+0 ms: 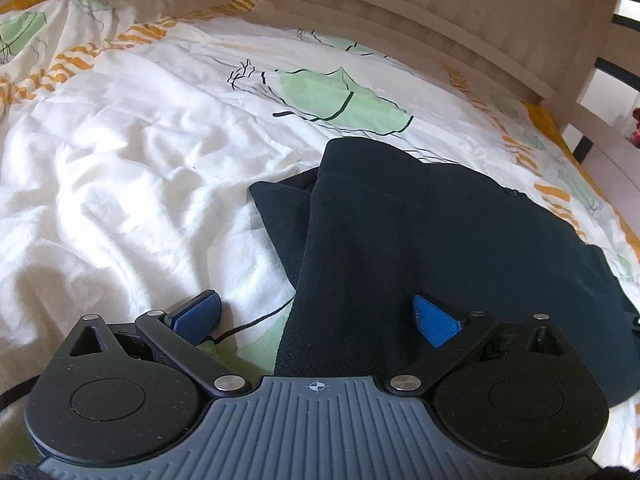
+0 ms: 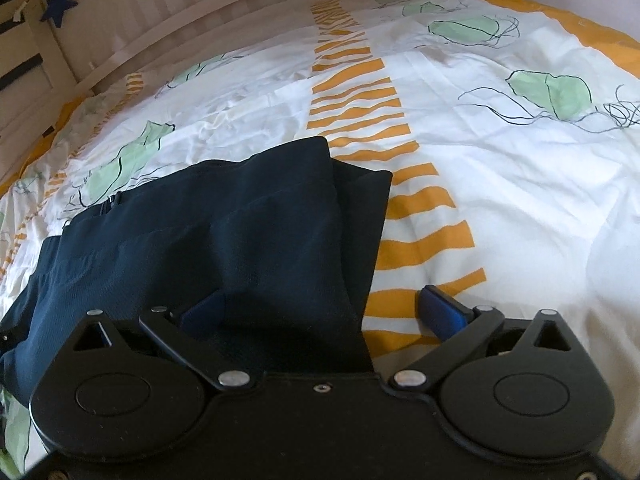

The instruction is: Fold large clothes

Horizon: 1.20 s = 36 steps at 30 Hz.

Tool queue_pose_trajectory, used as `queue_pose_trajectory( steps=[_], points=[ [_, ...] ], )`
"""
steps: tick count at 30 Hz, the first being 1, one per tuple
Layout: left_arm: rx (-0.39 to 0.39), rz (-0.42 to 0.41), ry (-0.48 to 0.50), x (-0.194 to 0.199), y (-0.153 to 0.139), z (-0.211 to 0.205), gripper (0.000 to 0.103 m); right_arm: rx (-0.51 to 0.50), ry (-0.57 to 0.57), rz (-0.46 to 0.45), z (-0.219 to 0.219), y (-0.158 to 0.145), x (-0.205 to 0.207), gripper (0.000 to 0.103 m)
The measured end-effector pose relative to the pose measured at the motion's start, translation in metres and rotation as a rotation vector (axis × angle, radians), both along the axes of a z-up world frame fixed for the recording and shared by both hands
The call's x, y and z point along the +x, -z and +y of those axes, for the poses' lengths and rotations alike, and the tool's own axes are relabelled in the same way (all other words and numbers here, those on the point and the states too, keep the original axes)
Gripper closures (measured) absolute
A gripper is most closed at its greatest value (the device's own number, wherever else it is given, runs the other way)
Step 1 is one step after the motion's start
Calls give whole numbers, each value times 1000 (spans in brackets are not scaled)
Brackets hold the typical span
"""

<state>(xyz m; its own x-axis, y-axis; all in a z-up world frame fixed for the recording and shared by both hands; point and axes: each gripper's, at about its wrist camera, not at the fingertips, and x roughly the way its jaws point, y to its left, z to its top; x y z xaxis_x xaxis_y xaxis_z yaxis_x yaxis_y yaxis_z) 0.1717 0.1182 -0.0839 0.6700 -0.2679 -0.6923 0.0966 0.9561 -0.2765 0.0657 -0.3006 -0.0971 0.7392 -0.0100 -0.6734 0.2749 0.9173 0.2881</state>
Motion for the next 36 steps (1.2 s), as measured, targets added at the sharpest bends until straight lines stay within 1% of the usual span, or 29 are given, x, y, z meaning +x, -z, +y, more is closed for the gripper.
queue_pose_trajectory(
  steps=[5,8,11,13,16,17,19,24,28,30,31,32,36],
  points=[
    [-24,14,-9,1,-4,4,2,3,0,-1,0,0,-1,1],
    [-18,-12,-40,-3,-11,6,3,-3,1,-2,1,0,-1,1],
    [11,-100,-98,-14,-25,9,3,-4,1,-2,2,0,-1,1],
    [55,-170,-121,-23,-38,7,3,-5,1,-2,1,0,-1,1],
    [151,-287,-113,-39,-61,-8,3,-7,3,-2,2,0,-1,1],
    [171,-315,-105,-43,-69,-14,3,-9,4,-1,2,0,-1,1],
    [179,-344,-85,-51,-78,-27,3,-10,7,1,3,-1,-1,1],
    [165,-347,-21,-62,-89,-69,3,-5,10,5,2,-2,-2,1],
    [127,-325,53,-62,-86,-97,3,-1,13,9,2,-2,-1,1],
    [143,-313,61,-58,-82,-113,3,-1,13,9,2,-2,-2,1],
    [154,-301,65,-55,-78,-119,8,0,13,9,2,-2,-2,1],
    [158,-286,72,-50,-75,-126,19,1,14,10,2,-2,-2,1],
    [152,-212,71,-28,-62,-146,32,4,15,11,2,-2,-2,1]
  ],
)
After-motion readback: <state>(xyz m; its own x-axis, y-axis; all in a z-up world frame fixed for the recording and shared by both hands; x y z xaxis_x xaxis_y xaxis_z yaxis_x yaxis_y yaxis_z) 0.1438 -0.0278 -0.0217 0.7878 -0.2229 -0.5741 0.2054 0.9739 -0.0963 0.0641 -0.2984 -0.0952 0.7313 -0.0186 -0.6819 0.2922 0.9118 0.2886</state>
